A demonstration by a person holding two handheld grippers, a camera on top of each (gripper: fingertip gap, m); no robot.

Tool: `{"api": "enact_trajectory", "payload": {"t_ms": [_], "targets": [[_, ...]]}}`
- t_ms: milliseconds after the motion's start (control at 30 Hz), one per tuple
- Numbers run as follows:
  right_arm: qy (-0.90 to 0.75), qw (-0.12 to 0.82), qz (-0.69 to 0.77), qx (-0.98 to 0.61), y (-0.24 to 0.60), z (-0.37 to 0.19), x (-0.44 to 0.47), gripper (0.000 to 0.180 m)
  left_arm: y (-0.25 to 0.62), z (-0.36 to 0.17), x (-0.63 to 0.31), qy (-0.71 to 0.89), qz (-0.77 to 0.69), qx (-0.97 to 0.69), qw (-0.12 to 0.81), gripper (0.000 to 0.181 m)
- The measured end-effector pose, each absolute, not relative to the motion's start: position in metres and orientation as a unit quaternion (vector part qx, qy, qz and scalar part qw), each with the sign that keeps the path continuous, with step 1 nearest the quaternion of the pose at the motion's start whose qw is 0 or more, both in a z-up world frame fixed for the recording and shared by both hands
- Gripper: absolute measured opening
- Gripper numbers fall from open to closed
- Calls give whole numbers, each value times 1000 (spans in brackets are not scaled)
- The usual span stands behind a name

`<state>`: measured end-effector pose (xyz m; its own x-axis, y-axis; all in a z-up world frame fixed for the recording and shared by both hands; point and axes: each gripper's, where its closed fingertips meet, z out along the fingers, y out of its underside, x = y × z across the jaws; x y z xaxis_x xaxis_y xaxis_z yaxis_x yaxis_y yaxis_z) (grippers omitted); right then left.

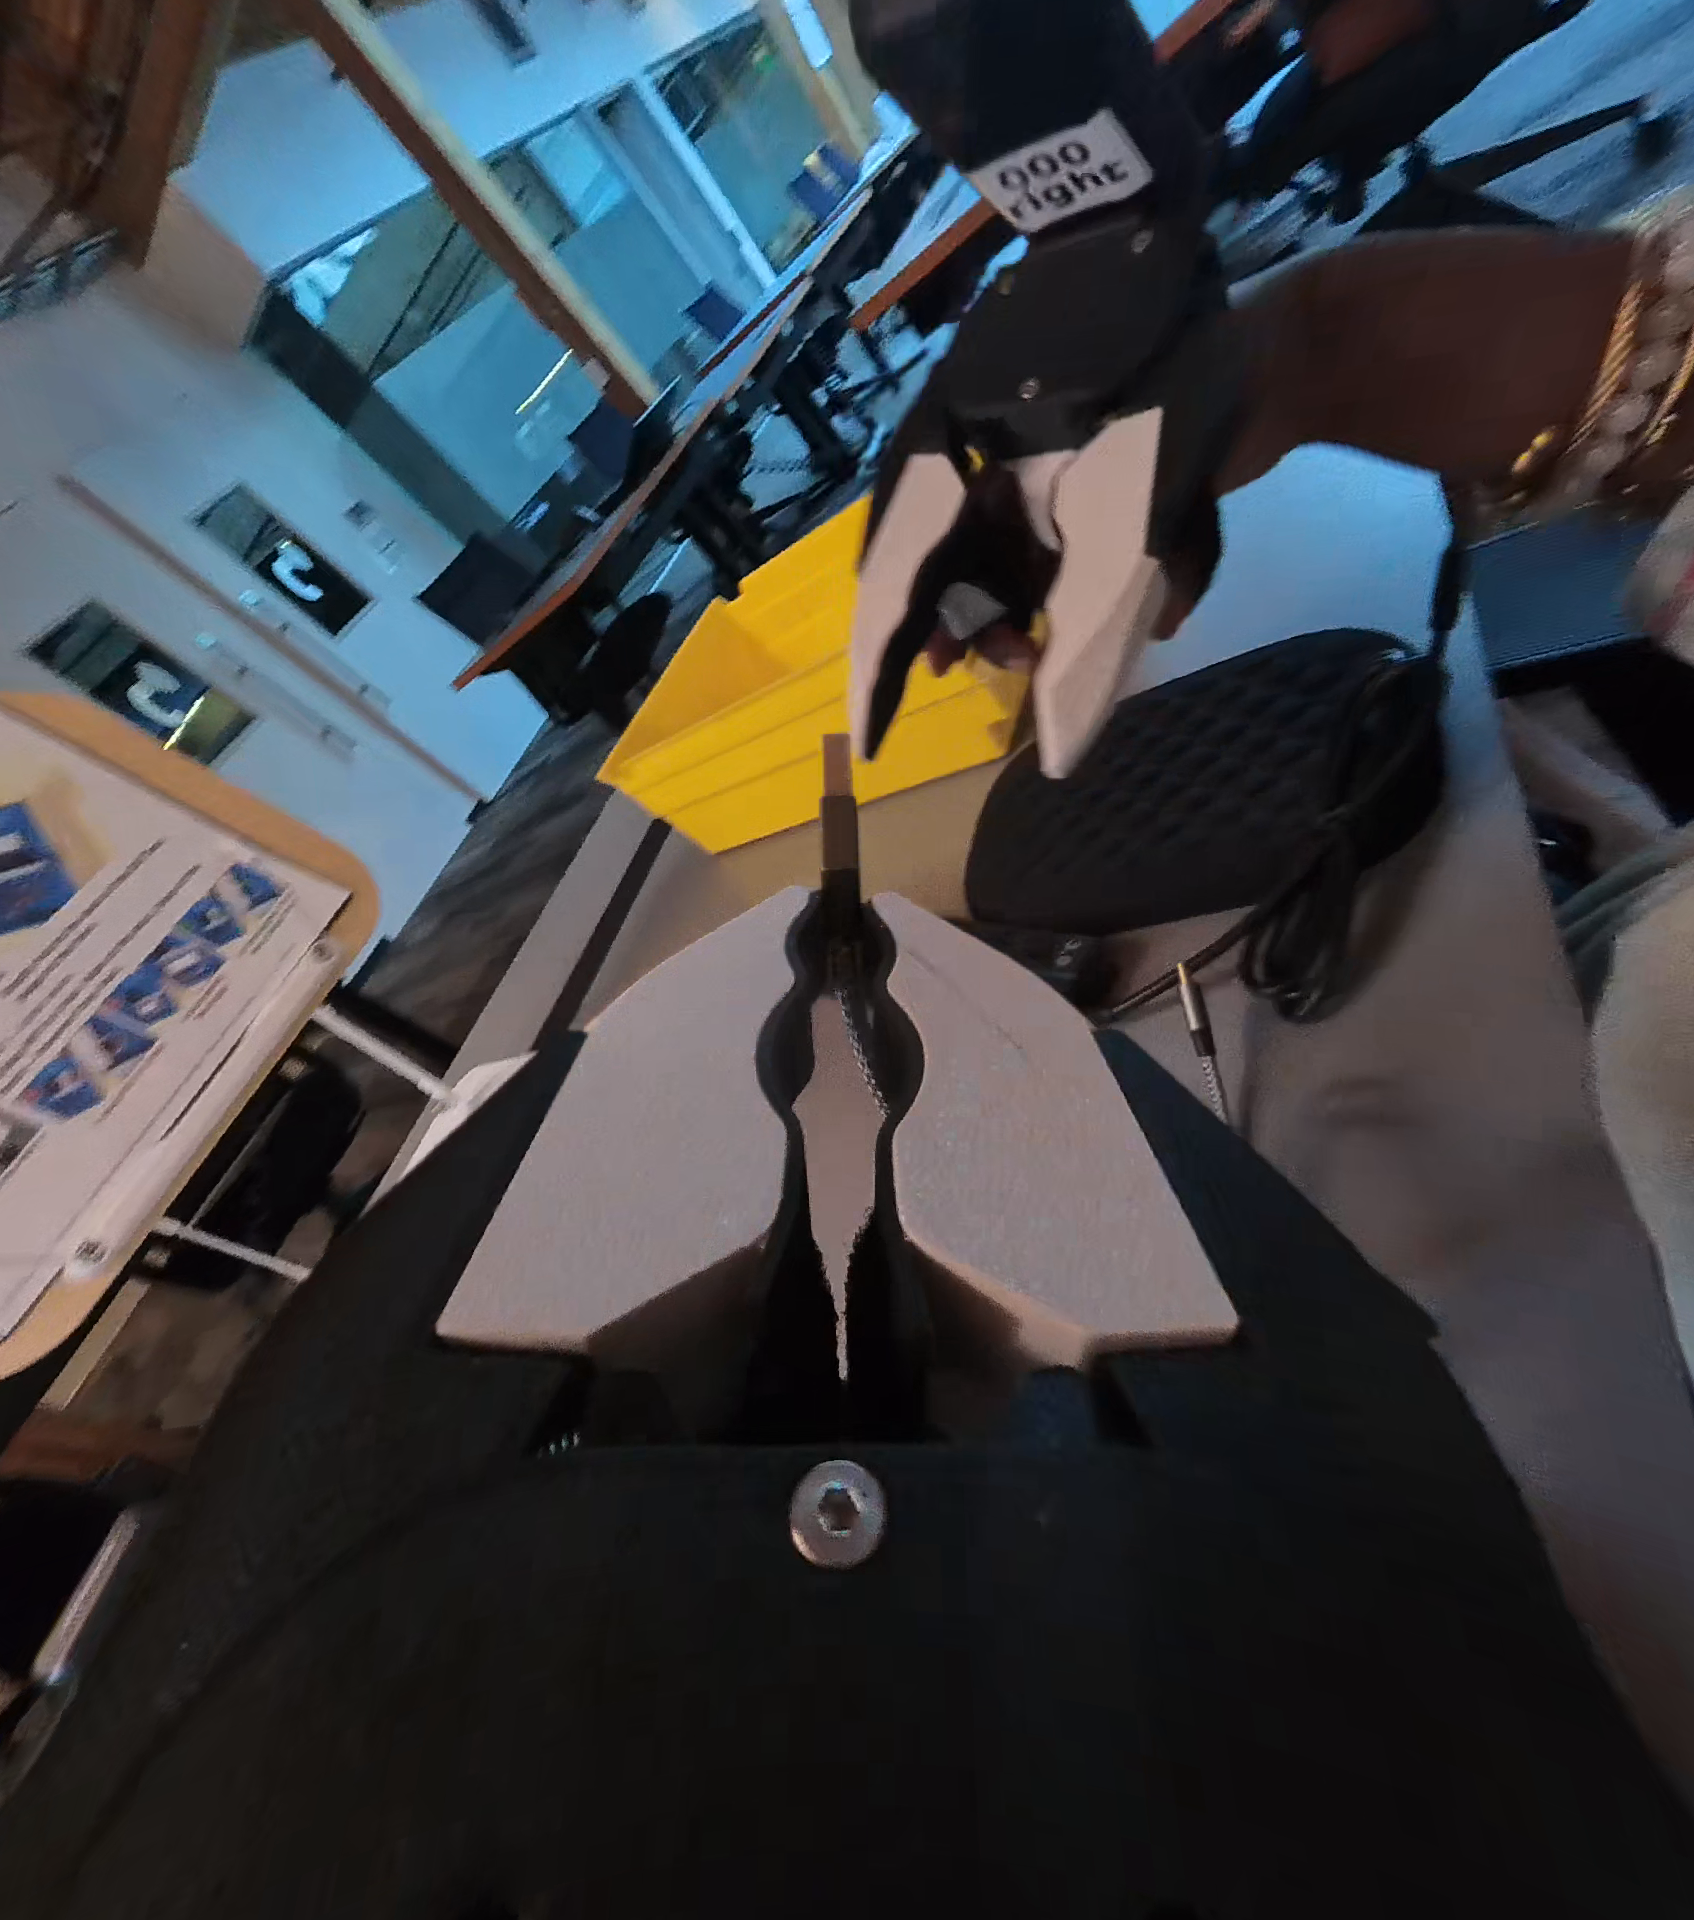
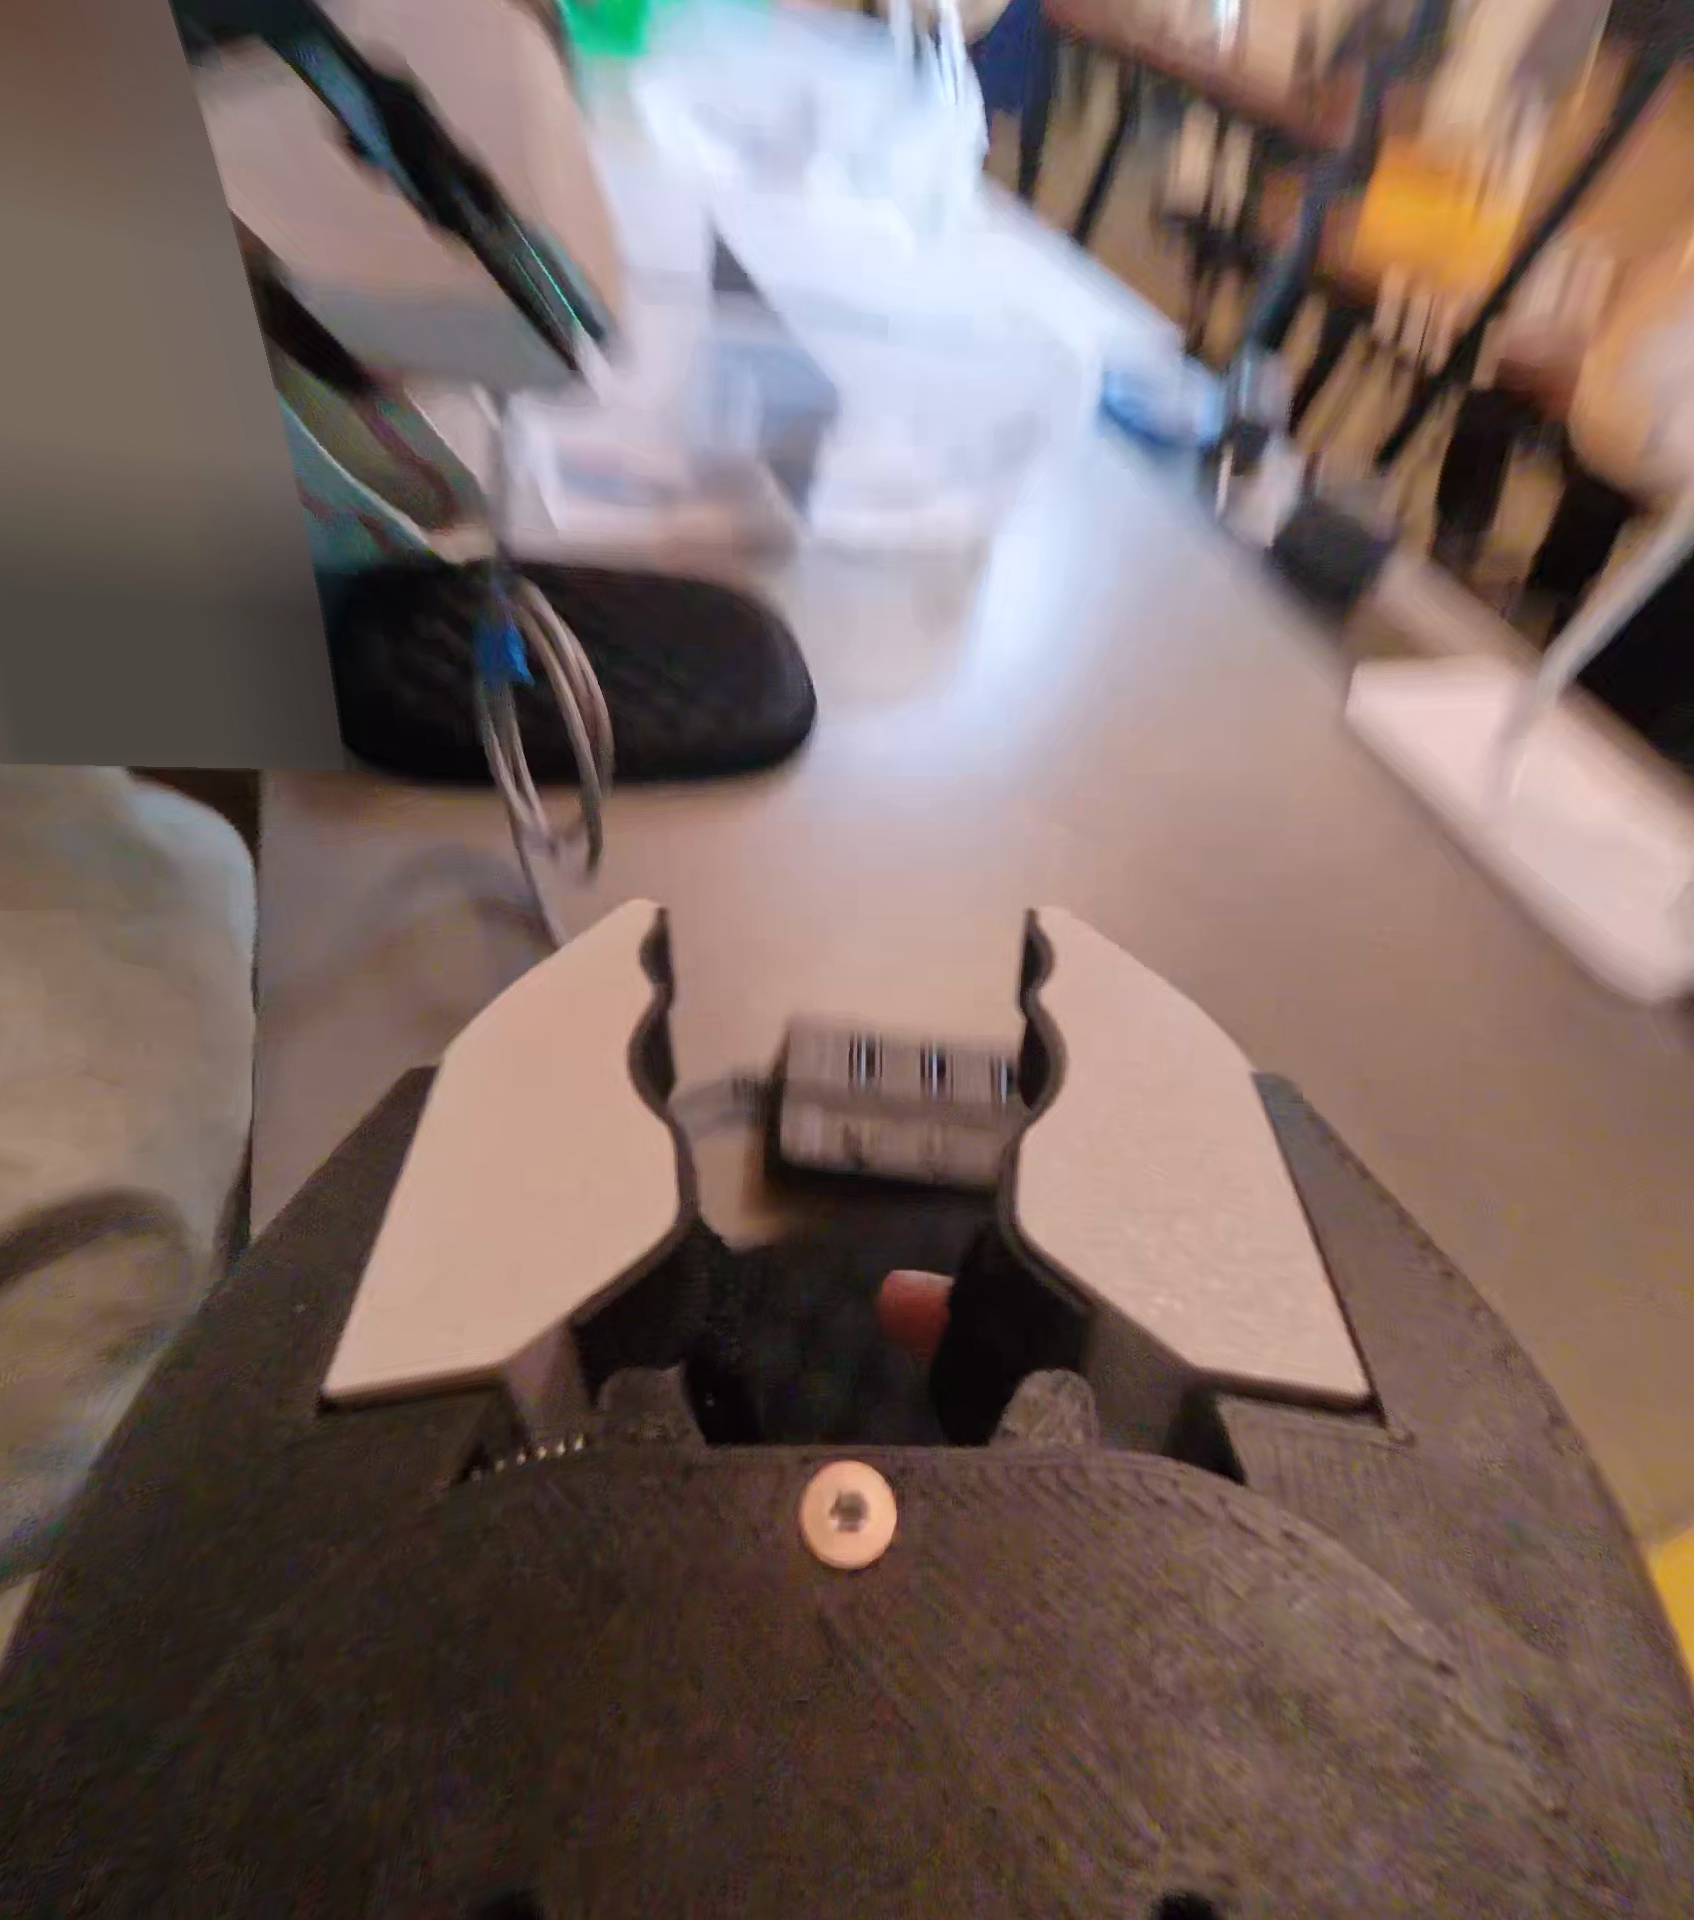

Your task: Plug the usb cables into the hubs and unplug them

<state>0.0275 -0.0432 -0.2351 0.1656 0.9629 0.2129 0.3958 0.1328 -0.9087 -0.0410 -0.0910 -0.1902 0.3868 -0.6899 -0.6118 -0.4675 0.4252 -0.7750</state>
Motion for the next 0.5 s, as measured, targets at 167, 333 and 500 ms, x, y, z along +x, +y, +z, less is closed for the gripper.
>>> {"api": "enact_trajectory", "payload": {"t_ms": [167,333,500], "targets": [[-587,291,220,-723,-33,-315,79,76,-83,-189,-54,532,-61,-544,646,6],[-655,239,264,-667,-67,-313,70,32,-81,-188,-60,528,-59,-545,649,6],[-661,83,345,-661,-124,-318,60,46,-78,-185,-64,524,-52,-545,652,6]]}}
